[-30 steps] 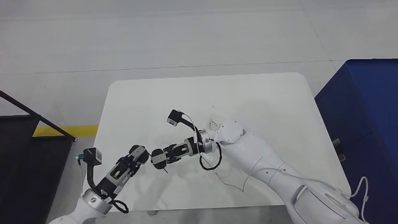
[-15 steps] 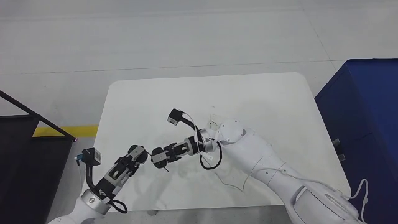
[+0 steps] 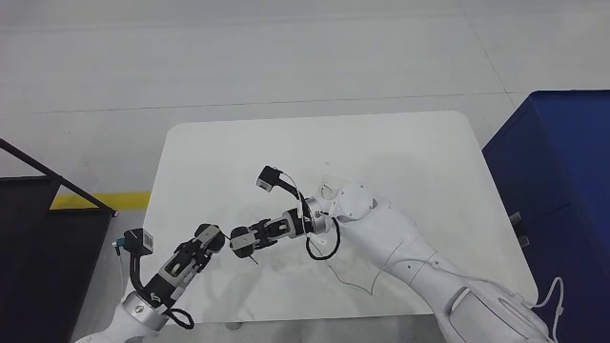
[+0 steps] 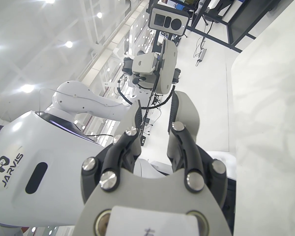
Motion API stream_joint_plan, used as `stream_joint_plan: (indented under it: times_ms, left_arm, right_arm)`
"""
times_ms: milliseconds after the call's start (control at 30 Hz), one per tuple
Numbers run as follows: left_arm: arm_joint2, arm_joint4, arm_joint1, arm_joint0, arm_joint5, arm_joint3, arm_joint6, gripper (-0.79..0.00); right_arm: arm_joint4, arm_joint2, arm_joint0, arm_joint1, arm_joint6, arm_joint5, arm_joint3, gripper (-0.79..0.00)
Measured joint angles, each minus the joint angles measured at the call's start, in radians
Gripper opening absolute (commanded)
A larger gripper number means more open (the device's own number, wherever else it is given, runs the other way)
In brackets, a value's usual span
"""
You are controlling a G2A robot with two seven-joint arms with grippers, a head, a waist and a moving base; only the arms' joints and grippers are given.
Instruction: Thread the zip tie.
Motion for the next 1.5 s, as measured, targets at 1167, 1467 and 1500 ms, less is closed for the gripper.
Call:
stream_joint_plan:
  times_ms: [1167,1467,1500]
  left_arm:
    - [-0.015,-0.051,0.018,0.001,-0.015,0.008,0.039,0.0]
    - [-0.036,0.173,0.003,-0.027,-0.398,0.09,0.449,0.0]
    - [-0.036,0.19,0.003,-0.027,-0.406,0.09,0.479,0.0]
  right_arm:
    - [0.175,0.114,-0.068,0.017,0.048,0.185,-0.081,-0.785]
    - [0.573,0.264,-0.158,0.056,0.182,0.714,-0.14,-0.785]
    - [0.609,0.27,-0.162,0.057,0.179,0.77,-0.143,-0.785]
